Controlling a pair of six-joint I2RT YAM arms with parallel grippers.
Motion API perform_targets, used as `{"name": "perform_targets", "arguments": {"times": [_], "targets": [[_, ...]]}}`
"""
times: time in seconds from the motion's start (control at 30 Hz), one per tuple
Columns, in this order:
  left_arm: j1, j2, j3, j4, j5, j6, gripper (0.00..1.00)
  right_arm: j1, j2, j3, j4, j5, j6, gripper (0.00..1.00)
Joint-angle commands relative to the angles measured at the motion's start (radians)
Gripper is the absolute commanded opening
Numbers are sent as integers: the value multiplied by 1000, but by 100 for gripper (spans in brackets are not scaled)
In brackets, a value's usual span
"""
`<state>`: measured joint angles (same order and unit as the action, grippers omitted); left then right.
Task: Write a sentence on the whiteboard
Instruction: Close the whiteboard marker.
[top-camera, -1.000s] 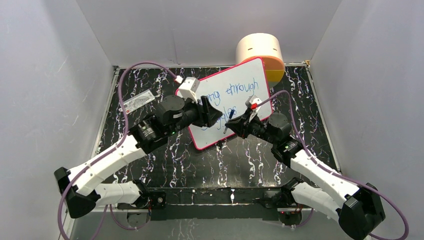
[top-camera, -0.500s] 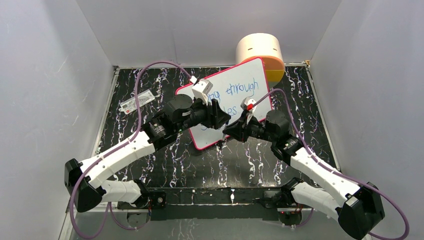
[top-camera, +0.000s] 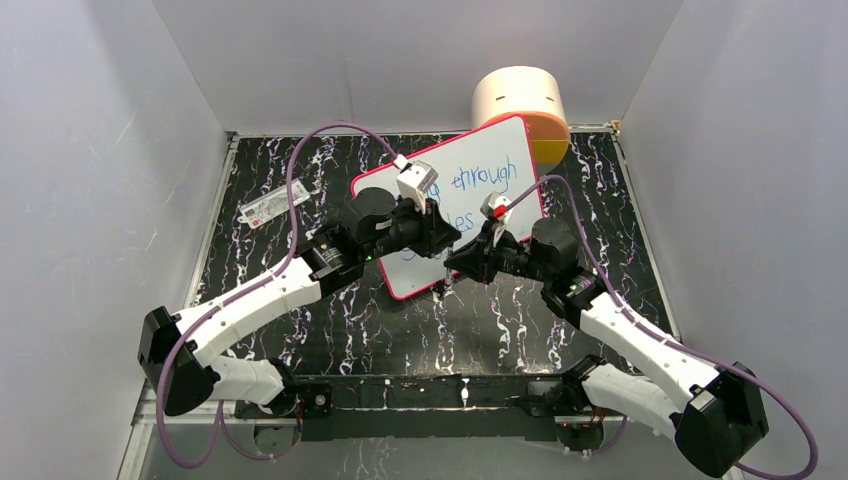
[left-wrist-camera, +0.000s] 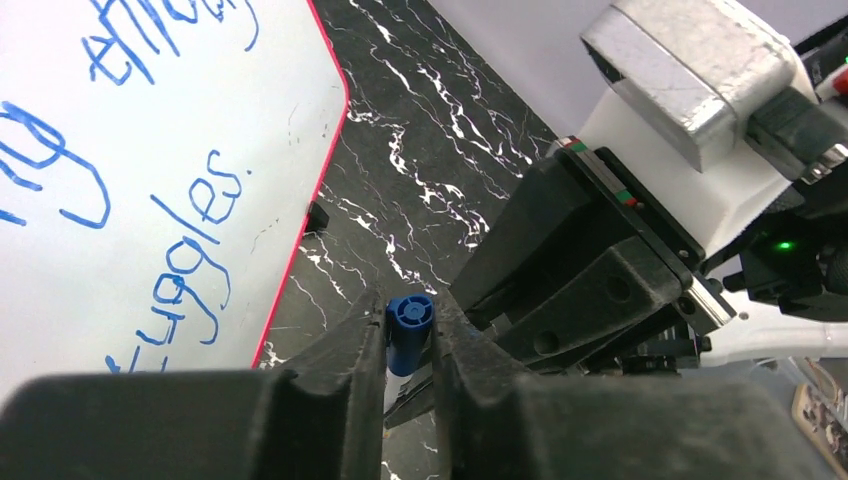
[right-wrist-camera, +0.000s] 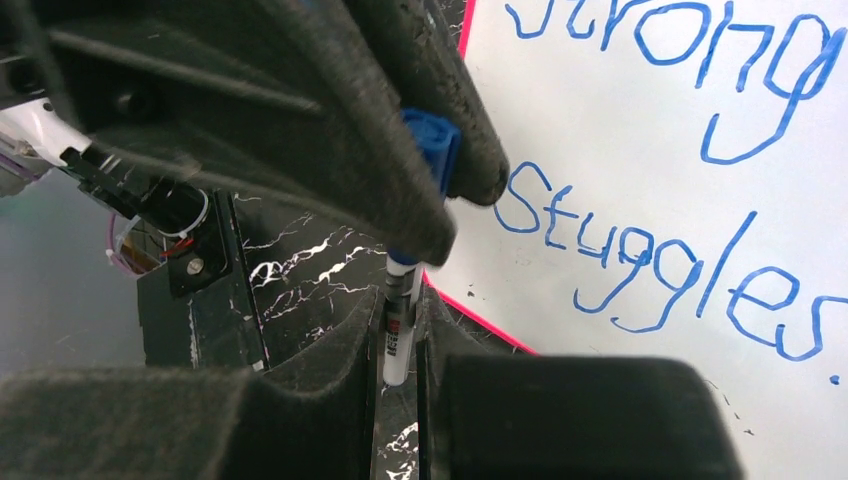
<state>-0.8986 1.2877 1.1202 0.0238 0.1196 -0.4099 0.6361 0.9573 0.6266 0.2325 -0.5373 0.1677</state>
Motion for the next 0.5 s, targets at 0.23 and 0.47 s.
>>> {"name": "perform_targets", "arguments": {"times": [0.23, 0.47], "targets": [[6, -32, -122, 61, 46, -81, 0, 2, -45, 52, 148, 67, -5, 0], [5, -22, -186, 101, 108, -185, 0, -12, -57, 64, 249, 151, -39, 0]]}}
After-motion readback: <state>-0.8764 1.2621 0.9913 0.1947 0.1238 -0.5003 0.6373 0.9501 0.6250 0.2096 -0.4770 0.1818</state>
